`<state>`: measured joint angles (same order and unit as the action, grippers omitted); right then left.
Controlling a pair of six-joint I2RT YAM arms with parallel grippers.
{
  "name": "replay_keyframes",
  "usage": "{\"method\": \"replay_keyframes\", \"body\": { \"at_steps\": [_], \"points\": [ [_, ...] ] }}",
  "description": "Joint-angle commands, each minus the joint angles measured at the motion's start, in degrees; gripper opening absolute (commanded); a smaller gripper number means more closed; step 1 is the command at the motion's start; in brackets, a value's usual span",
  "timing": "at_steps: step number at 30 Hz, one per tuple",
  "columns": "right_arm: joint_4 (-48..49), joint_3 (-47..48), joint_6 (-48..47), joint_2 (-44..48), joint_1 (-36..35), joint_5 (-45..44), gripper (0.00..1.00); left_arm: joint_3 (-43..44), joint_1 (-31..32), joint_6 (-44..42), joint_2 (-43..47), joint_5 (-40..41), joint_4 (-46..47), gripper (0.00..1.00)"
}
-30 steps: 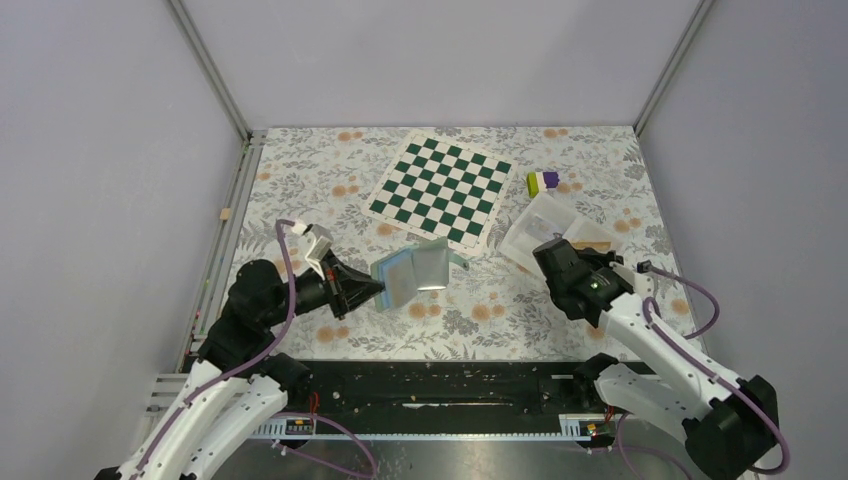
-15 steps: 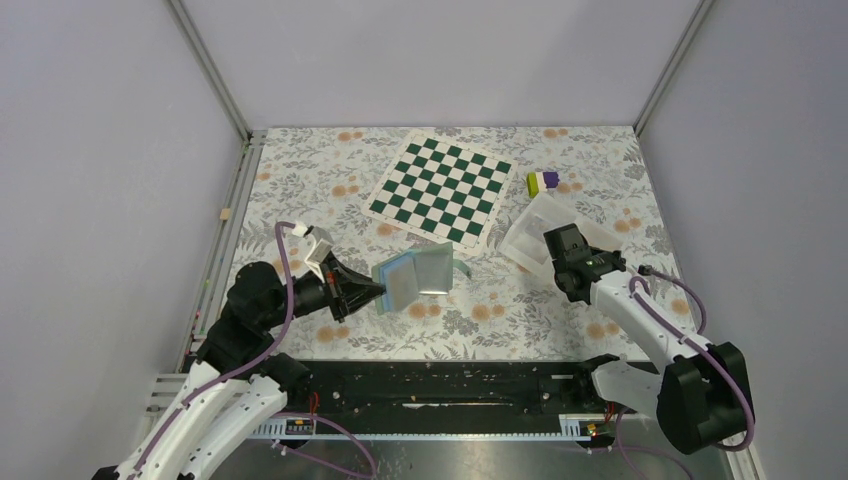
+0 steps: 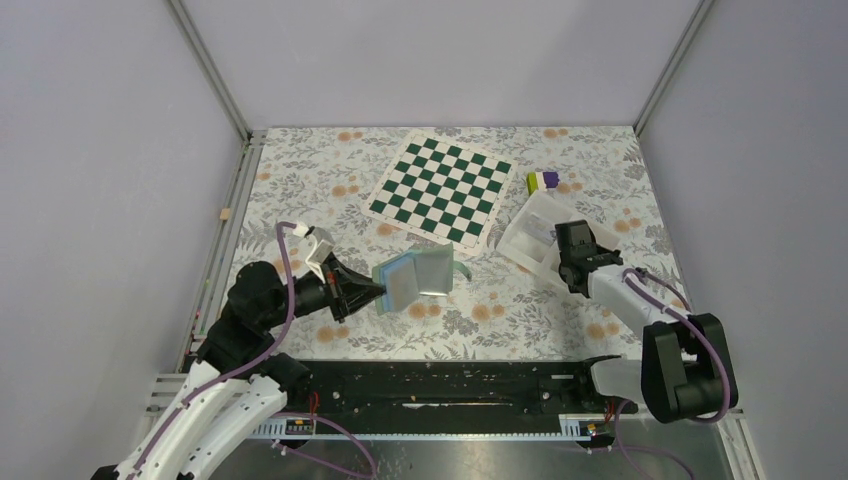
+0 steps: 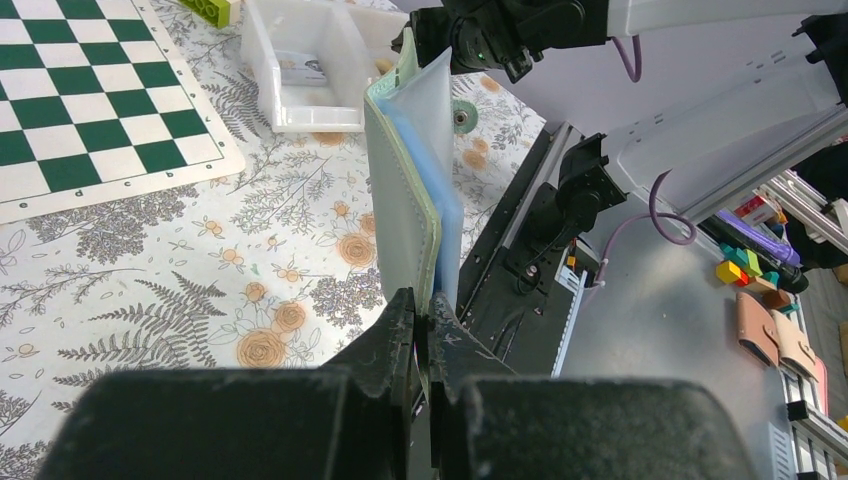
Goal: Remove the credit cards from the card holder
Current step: Place the credit card in the storage box.
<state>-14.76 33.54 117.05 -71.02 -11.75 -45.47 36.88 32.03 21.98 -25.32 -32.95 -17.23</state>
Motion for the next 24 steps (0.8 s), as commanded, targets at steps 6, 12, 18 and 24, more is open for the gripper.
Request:
{"method": "replay_keyframes", "body": {
  "at_steps": [6, 12, 18, 24],
  "points": [
    [4.03, 1.66, 11.83, -5.38, 1.40, 0.79, 0.00, 1.41, 1.25, -2.58, -0.56, 0.50, 1.25, 0.00],
    [5.90, 0.04, 10.89, -6.52, 2.31, 0.17, 0.00, 1.72, 2.05, -3.25, -0.91, 1.12, 0.72, 0.00],
    [13.11, -2.31, 10.36, -9.32, 3.03, 1.27, 0.00, 1.88, 2.28, -3.26, -1.57, 0.42, 0.89, 0.00],
    [14.15, -1.33, 9.44, -10.40, 3.79, 1.76, 0.00, 1.81, 2.66, -3.56, -1.07, 1.24, 0.50, 0.00]
  ]
}}
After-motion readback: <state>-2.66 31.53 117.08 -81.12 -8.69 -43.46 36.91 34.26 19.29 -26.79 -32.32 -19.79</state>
